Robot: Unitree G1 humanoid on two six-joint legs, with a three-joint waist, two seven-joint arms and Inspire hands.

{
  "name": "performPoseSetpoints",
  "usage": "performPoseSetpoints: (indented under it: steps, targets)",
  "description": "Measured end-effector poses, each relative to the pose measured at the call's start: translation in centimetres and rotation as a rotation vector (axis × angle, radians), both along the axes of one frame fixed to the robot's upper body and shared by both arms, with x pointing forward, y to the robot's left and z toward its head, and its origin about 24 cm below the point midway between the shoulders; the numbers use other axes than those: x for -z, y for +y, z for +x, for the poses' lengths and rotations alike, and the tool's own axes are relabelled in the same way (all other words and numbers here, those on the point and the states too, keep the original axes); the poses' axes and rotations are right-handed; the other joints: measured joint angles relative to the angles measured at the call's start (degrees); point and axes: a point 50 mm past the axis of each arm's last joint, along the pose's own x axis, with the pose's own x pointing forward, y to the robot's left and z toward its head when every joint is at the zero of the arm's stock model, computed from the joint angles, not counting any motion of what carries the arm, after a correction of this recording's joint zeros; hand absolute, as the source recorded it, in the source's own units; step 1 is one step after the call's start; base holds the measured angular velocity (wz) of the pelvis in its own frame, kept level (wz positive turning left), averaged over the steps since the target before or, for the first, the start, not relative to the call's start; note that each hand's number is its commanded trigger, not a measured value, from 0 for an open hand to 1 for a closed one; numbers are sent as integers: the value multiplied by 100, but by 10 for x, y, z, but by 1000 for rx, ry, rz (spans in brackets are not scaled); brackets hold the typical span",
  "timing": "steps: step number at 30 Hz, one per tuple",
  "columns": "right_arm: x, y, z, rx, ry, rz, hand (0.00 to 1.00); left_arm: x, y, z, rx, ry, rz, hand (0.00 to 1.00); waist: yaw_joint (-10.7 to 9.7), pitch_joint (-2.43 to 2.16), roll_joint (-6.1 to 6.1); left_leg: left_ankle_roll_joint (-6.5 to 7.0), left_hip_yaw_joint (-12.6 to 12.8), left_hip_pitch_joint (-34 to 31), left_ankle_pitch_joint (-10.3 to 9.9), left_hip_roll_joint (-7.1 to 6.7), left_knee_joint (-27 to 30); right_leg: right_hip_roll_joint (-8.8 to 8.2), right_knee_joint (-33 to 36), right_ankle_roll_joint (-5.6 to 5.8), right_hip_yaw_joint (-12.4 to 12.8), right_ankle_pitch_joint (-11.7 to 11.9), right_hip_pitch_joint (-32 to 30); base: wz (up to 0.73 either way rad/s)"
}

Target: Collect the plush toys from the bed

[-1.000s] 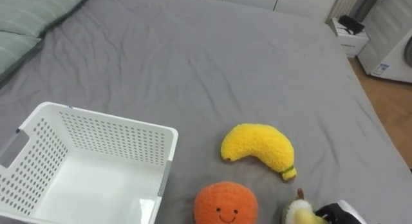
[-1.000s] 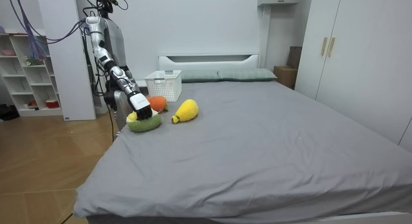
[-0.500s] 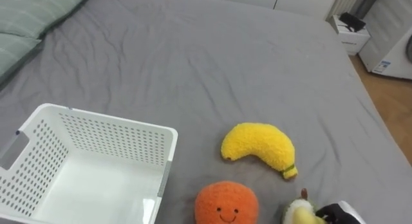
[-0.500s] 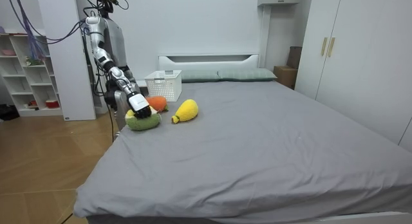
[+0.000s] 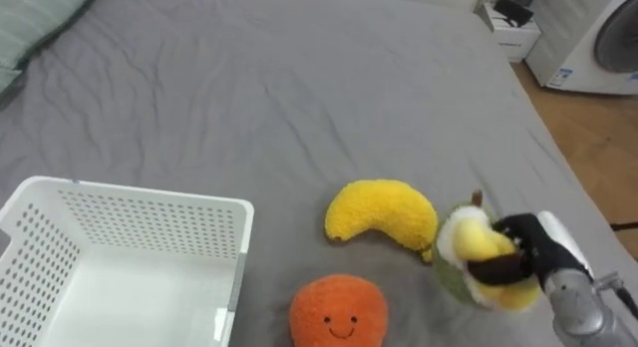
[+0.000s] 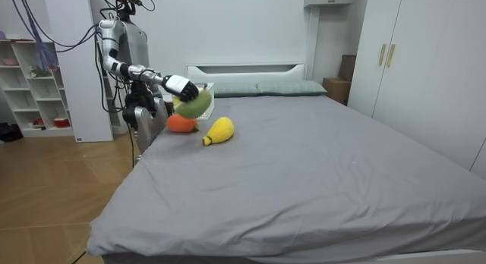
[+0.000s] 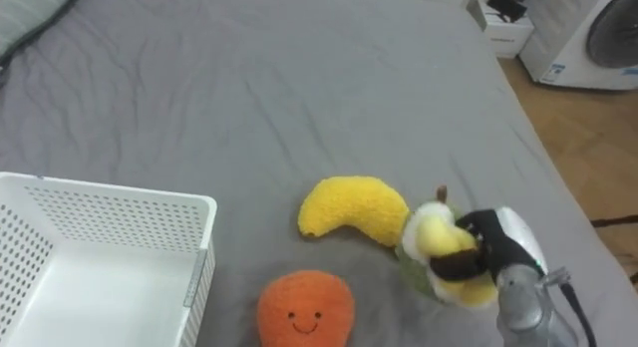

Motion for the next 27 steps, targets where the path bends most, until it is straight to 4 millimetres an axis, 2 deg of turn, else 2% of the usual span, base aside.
performPoseSetpoints:
  steps: [1, 5, 6, 12, 17, 19, 22, 23, 25, 26, 27]
  targets:
    - [-11, 3, 4, -18, -46, 17, 100, 0, 1, -1, -1, 2, 1, 0, -4, 4, -3, 0, -6, -1, 0, 1, 4, 8, 4, 0, 0, 0, 4, -3]
    - [-30, 11, 8, -62, -121, 43, 100, 0, 1, -2, -8, 0, 3, 0, 9, -4, -20, 1, -17, -12, -1, 2, 12, -7, 32, 0, 18, 0, -14, -2]
    - [-37, 14, 10, -81, -142, 47, 100, 0, 1, -1, -8, -2, 2, 0, 73, 14, 5, 2, 7, -18, -2, 2, 12, -10, 69, 0, 36, -3, -43, -12]
    - [-60, 25, 22, -152, -197, 70, 100, 0, -1, 4, -6, -16, -2, 0, 256, 23, 12, 3, 34, -59, 0, 3, 8, -4, 103, -3, 31, -2, -125, -3]
    - [-85, 51, 43, -284, -255, 114, 100, 1, -3, 2, -26, -20, -13, 0, 373, 5, -19, 3, 11, -143, 1, 0, 9, 20, 92, -4, -6, -1, -183, 1]
    - [-95, 66, 48, -352, -272, 100, 100, 2, -5, 9, -12, -27, -18, 0, 507, -1, -50, 3, -35, -169, 1, 0, 9, 12, 81, -4, -70, -1, -186, 11]
    - [-100, 89, 55, -455, -260, 97, 100, 3, -9, 17, 6, -45, -30, 0, 671, 14, -76, 4, -102, -162, 3, 1, 15, -9, 81, -5, -144, -1, -151, 13]
    - [-100, 93, 56, -477, -253, 98, 100, 3, -10, 19, 9, -50, -31, 0, 718, 22, -83, 3, -122, -163, 4, 1, 17, -16, 78, -4, -159, -1, -143, 16]
    - [-98, 105, 56, -530, -225, 122, 100, 2, -12, 27, 18, -69, -36, 0, 936, 39, -115, 2, -203, -200, 4, -6, 17, -13, 65, -3, -257, -2, -110, 18]
    - [-97, 107, 55, -538, -218, 125, 100, 2, -13, 29, 20, -73, -36, 0, 953, 41, -121, 2, -252, -222, 4, -10, 21, -17, 64, -2, -295, -2, -109, 25]
    - [-95, 110, 55, -553, -205, 124, 100, 2, -12, 32, 24, -81, -34, 0, 1105, 53, -147, 2, -301, -226, 5, -14, 23, -23, 67, -2, -343, -2, -108, 19]
